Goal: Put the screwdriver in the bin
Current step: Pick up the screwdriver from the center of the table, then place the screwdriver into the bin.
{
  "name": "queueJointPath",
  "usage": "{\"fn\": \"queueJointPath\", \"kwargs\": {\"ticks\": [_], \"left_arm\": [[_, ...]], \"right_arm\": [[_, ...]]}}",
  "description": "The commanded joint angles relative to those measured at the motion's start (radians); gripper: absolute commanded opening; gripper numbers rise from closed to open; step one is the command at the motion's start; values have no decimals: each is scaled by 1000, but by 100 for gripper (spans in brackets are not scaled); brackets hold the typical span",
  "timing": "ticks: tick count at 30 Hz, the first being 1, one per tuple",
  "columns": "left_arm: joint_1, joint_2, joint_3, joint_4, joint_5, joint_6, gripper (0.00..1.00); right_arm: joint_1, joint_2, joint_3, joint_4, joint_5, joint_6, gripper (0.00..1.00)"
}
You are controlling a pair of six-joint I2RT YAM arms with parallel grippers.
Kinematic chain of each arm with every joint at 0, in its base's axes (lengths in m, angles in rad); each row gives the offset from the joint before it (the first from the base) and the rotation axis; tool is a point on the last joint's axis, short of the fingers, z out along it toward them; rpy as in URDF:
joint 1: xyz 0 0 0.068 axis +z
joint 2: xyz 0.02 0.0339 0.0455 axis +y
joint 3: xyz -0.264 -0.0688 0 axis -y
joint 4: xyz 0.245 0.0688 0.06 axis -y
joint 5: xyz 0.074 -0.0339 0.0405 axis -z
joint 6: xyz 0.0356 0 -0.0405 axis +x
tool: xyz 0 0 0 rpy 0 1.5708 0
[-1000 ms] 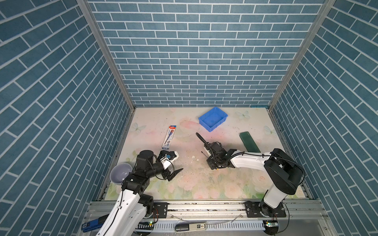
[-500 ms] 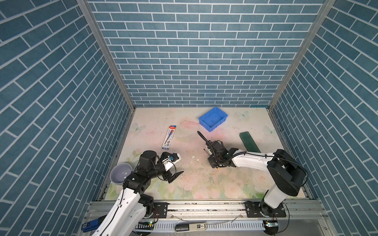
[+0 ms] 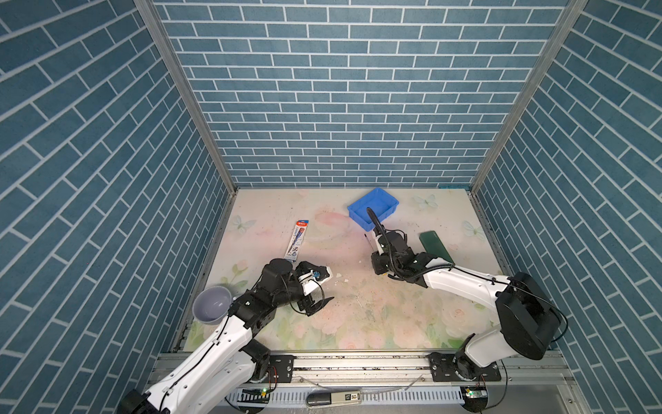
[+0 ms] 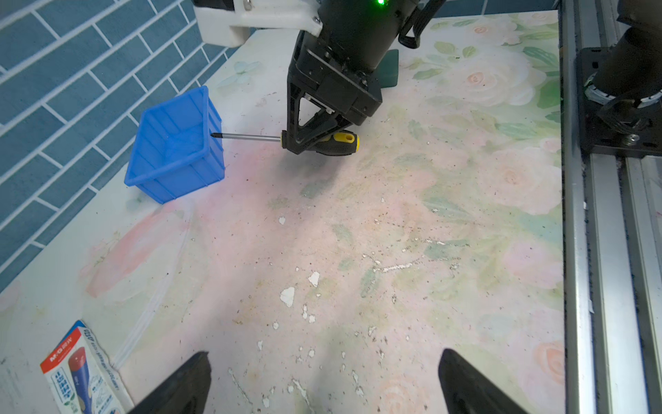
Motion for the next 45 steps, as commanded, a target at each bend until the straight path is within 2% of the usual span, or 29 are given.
{"fn": "queueJointPath", "kwargs": {"ticks": [1, 9, 19, 27, 31, 40, 45], "left_arm": [[-28, 30, 1, 164, -48, -47, 100], [-49, 154, 26, 353, -85, -72, 100], [-57, 342, 45, 619, -112, -126, 100], [-56, 443, 63, 720, -163, -194, 100], [-56, 475, 57, 760, -181, -228, 100], [-56, 541, 80, 812, -260, -259, 100], [-56, 564, 88, 837, -267, -271, 100]], "right_arm": [[-34, -31, 58, 86, 37, 53, 0], [-92, -10, 123, 155, 85, 62, 0], [-167, 73, 192, 265, 73, 194, 0], [-225, 194, 276, 304, 176, 374, 0], [-245, 259, 338, 313, 223, 401, 0], [-272, 458, 533, 311, 220, 529, 0], [-272, 580, 667, 283, 205, 590, 0]]}}
